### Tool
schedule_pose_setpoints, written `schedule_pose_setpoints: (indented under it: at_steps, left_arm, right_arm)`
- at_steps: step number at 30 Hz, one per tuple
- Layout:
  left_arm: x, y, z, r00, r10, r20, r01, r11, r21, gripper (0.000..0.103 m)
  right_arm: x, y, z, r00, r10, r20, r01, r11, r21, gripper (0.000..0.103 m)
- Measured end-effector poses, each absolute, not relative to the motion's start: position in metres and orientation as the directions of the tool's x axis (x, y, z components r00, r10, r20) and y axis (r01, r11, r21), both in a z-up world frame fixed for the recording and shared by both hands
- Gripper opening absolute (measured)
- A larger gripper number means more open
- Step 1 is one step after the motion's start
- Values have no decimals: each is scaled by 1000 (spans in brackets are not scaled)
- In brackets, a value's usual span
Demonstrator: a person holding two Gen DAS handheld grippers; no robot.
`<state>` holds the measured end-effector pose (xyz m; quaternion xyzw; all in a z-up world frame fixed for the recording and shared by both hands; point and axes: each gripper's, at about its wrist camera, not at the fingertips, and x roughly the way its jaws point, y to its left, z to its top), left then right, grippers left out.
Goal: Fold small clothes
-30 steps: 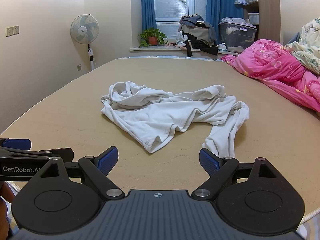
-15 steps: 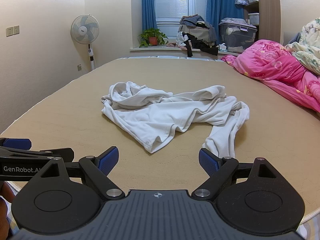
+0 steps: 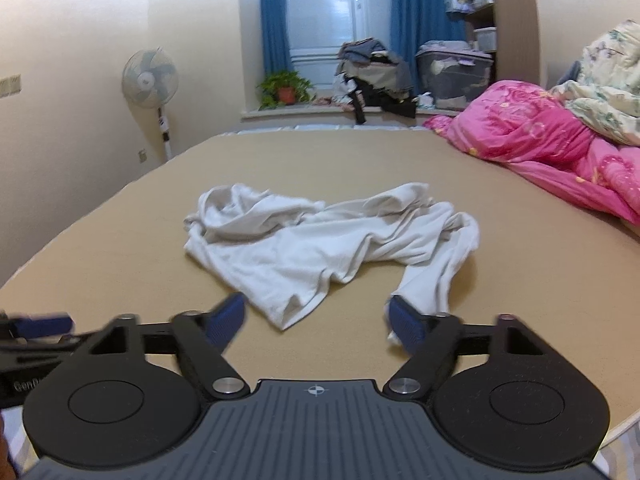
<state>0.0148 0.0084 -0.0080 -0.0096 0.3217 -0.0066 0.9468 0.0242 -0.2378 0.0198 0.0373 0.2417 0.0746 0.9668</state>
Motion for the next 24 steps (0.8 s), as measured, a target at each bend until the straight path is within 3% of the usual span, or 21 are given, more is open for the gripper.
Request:
schedule_pose_setpoints:
  at_steps: [1, 3, 8, 13, 16, 18, 20, 21, 24]
  left_arm:
    - [20, 9, -8, 787, -33, -616, 17, 999, -32, 23]
    - [36, 6, -10, 781, -50, -623, 31, 999, -40, 23]
    - [104, -2, -27, 730, -112, -675, -13, 984, -178, 29]
    - [182, -18, -60, 642, -203, -740, -134, 920, -368, 49]
    - [215, -31, -76, 608, -212, -765, -195, 894, -403, 56]
    - [229, -41, -84, 586, -218, -780, -208, 890, -405, 56]
    - [236, -50, -86, 582, -171, -795, -199, 918, -344, 34]
    - [239, -54, -87, 563, -127, -817, -190, 942, -278, 3]
    - [229, -44, -70, 568, -113, -815, -124, 967, -221, 3]
  right_arm:
    - [27, -241, 21, 872, 164, -462, -123, 985, 118, 37]
    - [32, -249, 23, 869, 171, -465, -116, 983, 144, 27]
    - [41, -259, 25, 871, 173, -461, -121, 983, 141, 27]
    - [46, -270, 26, 879, 166, -446, -124, 985, 123, 29]
    - [52, -281, 25, 872, 171, -459, -110, 981, 157, 29]
    - [55, -286, 24, 869, 171, -464, -100, 980, 174, 29]
    - [57, -289, 24, 868, 172, -466, -94, 978, 187, 29]
    - [58, -291, 24, 868, 171, -466, -91, 978, 189, 29]
    - [59, -293, 22, 867, 163, -471, -80, 978, 191, 29]
